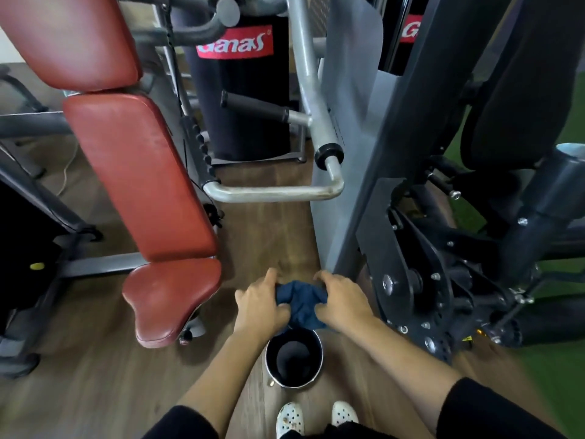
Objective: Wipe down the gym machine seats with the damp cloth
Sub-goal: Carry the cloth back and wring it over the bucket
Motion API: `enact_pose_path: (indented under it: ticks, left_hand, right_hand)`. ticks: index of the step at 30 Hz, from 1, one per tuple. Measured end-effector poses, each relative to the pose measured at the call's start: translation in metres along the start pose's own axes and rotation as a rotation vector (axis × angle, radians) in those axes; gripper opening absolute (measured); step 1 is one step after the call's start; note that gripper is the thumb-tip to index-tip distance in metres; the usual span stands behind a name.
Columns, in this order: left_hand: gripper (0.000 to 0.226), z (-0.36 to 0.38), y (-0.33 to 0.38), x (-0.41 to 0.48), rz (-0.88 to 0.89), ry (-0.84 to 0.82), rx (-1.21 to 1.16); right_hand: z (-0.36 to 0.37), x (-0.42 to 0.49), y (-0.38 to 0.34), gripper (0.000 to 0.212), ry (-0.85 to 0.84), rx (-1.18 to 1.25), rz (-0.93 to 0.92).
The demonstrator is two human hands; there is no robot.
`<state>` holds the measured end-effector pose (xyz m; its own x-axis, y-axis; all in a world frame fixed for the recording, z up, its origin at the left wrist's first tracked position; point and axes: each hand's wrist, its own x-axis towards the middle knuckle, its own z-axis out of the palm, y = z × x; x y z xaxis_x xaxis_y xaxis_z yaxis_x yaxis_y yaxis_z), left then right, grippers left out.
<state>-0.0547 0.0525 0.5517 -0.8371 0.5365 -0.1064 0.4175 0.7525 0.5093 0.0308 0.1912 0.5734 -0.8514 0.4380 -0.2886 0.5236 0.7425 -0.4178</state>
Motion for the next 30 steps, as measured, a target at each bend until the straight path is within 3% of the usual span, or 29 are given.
enact_pose_path:
  ticks: [3,9,13,19,24,30]
  left_hand:
    - [0.038,0.0,0.0,0.001,0.002,-0.056,0.04]
    - [0.021,0.001,-0.007,0.003,0.052,-0.055,0.077]
    - [0.012,-0.002,-0.005,0.004,0.06,-0.124,-0.037]
    - [0.021,-0.004,-0.006,0.006,0.011,-0.243,-0.129]
    - [0.023,-0.002,-0.011,0.009,0.023,-0.234,-0.192]
    - [0.024,-0.002,-0.014,0.012,0.134,-0.275,-0.097]
  right_hand:
    - [-0.001,0.005,0.001,0.012,-0.062,-0.094,-0.01]
    - [-0.001,0.008,0.0,0.023,-0.069,-0.161,-0.052]
    - [-0.002,0.008,-0.003,0.022,-0.085,-0.147,-0.08]
    - [0.003,0.011,-0.004,0.032,-0.096,-0.092,-0.12]
    - [0.009,0.015,-0.003,0.051,-0.212,-0.103,-0.097]
    - [0.009,0.013,-0.006,0.028,-0.227,-0.217,-0.115]
